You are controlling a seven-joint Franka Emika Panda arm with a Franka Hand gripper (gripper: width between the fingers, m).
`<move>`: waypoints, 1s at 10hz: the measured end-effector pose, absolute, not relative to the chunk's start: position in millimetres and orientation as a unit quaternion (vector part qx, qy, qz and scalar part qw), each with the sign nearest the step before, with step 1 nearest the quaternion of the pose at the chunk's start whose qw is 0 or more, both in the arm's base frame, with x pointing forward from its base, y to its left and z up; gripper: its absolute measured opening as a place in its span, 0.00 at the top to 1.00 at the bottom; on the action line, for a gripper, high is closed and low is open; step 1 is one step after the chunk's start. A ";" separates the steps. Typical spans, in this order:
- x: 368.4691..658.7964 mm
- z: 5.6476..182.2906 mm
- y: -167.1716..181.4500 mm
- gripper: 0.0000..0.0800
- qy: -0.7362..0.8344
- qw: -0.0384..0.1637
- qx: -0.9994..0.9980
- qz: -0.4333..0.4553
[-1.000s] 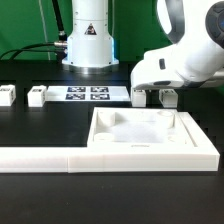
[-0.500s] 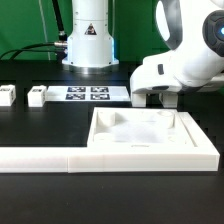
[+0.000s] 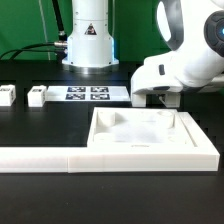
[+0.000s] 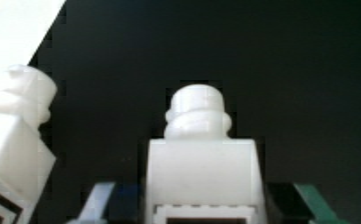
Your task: Assemble square table
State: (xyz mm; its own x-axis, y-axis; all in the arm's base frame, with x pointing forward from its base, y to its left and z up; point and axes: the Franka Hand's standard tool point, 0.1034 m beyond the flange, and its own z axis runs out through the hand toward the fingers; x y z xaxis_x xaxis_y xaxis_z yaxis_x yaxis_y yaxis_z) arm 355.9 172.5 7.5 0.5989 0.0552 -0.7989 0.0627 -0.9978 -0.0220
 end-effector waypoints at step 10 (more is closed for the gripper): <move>387.0 69.2 146.7 0.64 0.042 -0.022 0.894 -0.446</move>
Offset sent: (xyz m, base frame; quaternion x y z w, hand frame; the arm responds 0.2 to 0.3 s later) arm 0.0000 0.0000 0.0000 0.0000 0.0000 0.0000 1.0000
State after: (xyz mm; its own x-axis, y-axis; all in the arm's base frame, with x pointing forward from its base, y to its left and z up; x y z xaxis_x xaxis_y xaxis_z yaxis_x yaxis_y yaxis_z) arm 387.0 146.7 69.2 0.5982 0.0943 -0.7958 0.0557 -0.9955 -0.0761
